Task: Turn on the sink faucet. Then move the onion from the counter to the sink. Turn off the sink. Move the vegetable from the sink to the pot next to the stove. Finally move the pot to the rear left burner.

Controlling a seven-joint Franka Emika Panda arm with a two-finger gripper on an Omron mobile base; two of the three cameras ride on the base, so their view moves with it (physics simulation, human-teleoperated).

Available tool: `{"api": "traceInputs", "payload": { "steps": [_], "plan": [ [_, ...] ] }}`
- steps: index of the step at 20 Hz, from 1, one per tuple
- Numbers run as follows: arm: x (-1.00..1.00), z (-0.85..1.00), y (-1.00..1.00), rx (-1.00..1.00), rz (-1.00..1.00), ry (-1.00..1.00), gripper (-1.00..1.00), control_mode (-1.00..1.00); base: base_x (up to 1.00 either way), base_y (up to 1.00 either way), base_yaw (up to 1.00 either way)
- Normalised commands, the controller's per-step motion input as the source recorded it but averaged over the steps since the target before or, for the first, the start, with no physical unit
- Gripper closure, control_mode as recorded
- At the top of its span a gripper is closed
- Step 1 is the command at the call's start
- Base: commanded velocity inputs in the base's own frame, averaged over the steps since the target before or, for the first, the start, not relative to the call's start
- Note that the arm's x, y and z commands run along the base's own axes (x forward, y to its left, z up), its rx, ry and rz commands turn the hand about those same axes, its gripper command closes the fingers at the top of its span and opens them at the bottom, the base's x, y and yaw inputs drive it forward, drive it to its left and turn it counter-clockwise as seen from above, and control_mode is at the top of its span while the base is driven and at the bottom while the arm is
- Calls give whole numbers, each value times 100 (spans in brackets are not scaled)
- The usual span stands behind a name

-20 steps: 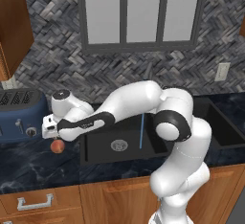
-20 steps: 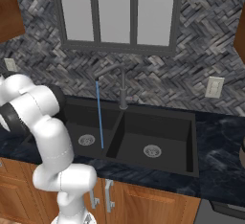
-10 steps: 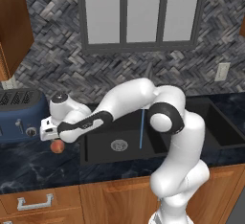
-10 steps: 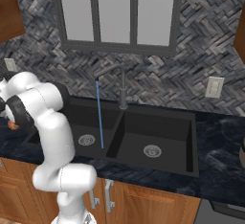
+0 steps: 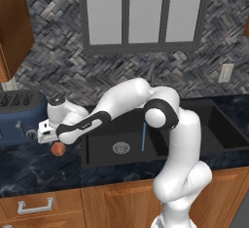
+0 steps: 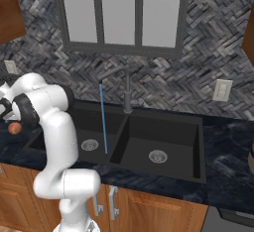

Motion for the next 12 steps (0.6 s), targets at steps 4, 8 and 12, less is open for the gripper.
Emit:
{"api": "traceInputs", "payload": {
  "steps": [4, 8, 12],
  "plan": [
    [2, -5, 17, 0, 1, 2, -100, -100, 0, 0, 0],
    [0, -5, 10, 0, 0, 1, -100, -100, 0, 0, 0],
    [0, -5, 2, 0, 1, 0, -100, -100, 0, 0, 0]
  ]
}}
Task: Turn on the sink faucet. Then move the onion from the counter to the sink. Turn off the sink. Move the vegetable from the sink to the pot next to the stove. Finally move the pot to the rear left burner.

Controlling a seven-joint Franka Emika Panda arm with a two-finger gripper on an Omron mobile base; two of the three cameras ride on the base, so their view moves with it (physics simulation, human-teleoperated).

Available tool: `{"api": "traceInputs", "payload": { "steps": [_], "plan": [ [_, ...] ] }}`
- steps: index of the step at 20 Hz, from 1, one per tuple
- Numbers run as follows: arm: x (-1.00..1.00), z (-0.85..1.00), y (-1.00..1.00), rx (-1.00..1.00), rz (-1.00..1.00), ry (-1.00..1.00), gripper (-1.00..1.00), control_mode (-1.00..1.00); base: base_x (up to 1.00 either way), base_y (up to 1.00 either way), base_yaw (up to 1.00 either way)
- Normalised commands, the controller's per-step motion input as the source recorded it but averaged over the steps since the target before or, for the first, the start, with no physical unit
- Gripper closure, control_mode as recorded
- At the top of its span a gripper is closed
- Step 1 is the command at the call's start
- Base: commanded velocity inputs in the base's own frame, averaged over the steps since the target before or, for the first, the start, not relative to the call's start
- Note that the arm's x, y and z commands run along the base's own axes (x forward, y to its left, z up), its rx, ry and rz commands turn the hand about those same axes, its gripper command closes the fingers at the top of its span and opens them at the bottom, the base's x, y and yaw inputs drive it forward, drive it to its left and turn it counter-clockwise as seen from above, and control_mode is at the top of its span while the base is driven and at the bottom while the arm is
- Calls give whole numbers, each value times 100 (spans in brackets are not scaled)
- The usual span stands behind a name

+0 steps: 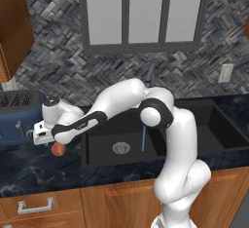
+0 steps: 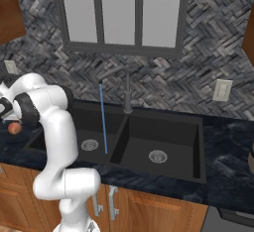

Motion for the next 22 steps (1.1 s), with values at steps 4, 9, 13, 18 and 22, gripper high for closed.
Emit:
{"api": "traceInputs", "payload": {
  "steps": [4, 9, 13, 18, 22],
  "plan": [
    [0, -7, 0, 0, 0, 0, -100, -100, 0, 0, 0],
    [0, -8, 0, -2, 0, 0, -100, -100, 0, 0, 0],
    [0, -8, 0, -3, 0, 0, -100, -100, 0, 0, 0],
    [0, -4, 0, -2, 0, 0, -100, -100, 0, 0, 0],
    [-8, 0, 0, -1, 0, 0, -100, -100, 0, 0, 0]
  ]
}}
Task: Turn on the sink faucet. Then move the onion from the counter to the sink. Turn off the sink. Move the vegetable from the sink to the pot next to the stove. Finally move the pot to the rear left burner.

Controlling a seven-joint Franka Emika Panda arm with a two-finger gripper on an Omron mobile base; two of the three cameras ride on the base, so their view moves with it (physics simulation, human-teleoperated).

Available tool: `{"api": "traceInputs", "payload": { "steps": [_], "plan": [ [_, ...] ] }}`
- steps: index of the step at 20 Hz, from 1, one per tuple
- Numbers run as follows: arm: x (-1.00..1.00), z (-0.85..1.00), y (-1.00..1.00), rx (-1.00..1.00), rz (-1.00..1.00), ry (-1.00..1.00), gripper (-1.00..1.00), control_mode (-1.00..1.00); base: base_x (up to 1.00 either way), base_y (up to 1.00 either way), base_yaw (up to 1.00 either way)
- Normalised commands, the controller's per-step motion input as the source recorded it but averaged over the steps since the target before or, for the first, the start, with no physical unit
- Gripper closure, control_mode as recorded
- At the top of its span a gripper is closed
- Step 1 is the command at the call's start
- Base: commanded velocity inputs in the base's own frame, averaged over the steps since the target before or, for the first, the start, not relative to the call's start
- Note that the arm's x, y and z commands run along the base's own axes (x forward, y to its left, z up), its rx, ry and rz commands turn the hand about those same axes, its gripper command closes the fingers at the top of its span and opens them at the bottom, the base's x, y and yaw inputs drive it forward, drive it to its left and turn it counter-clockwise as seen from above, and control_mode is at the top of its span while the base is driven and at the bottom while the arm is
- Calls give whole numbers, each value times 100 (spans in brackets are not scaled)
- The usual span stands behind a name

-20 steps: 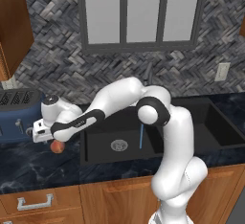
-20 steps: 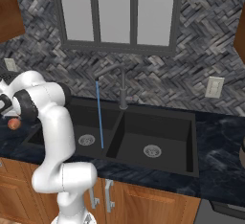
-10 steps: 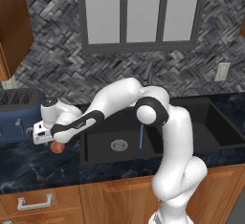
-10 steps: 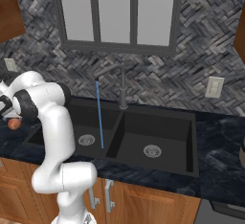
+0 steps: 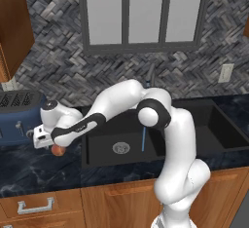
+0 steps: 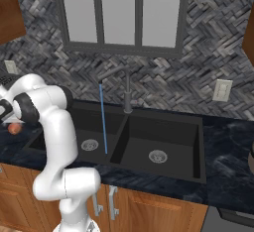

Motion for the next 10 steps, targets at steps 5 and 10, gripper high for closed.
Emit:
{"api": "traceInputs", "payload": {
  "steps": [5, 10],
  "plan": [
    [-14, -1, 0, 0, 0, 0, -100, -100, 0, 0, 0],
    [-15, -9, -1, 0, 0, 0, -100, -100, 0, 0, 0]
  ]
}}
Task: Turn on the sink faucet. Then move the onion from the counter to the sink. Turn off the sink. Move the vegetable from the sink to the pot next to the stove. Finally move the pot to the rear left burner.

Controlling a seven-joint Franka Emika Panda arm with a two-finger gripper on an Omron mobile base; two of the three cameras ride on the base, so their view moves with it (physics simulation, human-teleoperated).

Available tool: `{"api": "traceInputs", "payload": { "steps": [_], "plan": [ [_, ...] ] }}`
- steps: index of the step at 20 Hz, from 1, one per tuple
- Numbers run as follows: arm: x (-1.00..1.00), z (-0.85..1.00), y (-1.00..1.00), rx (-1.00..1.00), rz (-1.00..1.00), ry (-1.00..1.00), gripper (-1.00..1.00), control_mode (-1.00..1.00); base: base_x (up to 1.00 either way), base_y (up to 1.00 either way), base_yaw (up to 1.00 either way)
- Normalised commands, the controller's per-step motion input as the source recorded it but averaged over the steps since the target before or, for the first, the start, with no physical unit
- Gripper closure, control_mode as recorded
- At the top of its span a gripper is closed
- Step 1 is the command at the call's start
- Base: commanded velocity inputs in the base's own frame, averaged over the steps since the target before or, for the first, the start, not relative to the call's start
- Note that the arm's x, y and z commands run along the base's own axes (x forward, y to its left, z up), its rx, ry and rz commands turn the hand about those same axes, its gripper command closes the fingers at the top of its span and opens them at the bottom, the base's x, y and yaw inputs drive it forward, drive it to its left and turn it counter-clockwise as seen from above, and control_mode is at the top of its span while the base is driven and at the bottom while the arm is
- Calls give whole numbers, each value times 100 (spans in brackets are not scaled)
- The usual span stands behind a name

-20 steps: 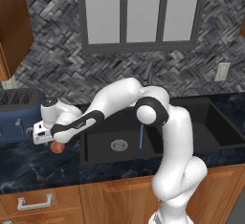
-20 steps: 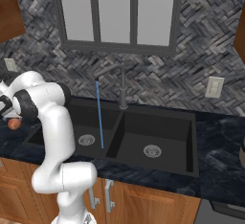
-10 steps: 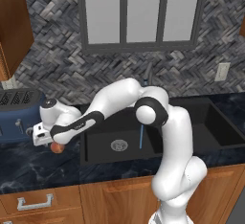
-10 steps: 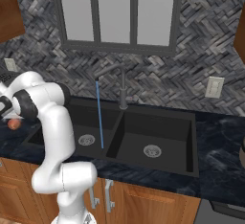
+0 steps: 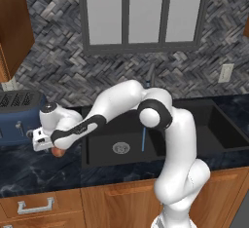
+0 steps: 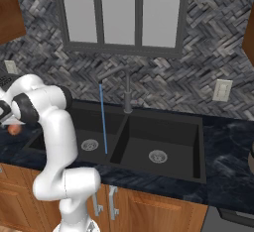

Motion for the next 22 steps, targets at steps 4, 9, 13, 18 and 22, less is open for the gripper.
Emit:
{"api": "traceInputs", "payload": {
  "steps": [4, 9, 13, 18, 22],
  "plan": [
    [-2, -13, -11, -1, 0, 0, -100, -100, 0, 0, 0],
    [0, -15, -15, -2, 0, 0, -100, -100, 0, 0, 0],
    [0, -18, -7, -2, 0, 0, -100, -100, 0, 0, 0],
    [-3, -18, -2, 0, 0, 0, -100, -100, 0, 0, 0],
    [-5, -19, -2, 0, 0, 0, -100, -100, 0, 0, 0]
  ]
}}
